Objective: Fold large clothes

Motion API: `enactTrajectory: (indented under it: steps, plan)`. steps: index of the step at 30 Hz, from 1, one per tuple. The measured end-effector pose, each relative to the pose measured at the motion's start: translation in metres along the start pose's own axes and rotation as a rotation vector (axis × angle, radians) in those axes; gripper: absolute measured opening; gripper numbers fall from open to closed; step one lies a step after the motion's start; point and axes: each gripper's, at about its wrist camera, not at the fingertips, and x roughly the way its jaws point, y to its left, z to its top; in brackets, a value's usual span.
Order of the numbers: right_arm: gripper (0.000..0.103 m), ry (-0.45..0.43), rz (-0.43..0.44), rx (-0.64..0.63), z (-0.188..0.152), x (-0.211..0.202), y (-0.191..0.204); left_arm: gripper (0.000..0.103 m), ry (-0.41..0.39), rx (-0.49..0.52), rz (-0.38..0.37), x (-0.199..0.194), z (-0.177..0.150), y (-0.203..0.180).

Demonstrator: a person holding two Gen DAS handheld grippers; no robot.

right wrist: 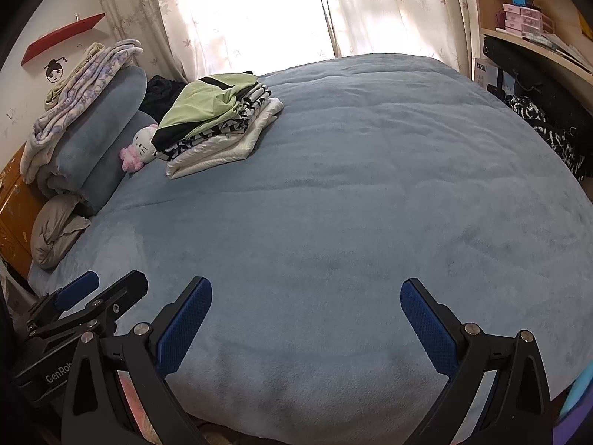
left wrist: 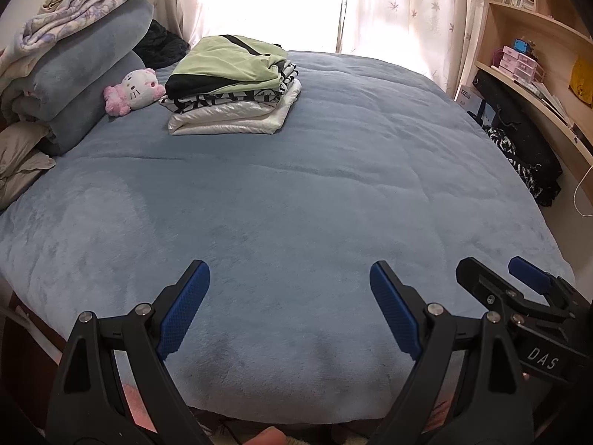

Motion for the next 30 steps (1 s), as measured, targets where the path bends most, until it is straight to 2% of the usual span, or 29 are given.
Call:
enactTrajectory:
  steps: [30]
  plan:
    - [0.103, 0.011, 0.003, 0.005, -0.002, 0.015, 0.0, 0.087, 0.005, 0.002, 0.033, 0.011, -0.002, 0.001]
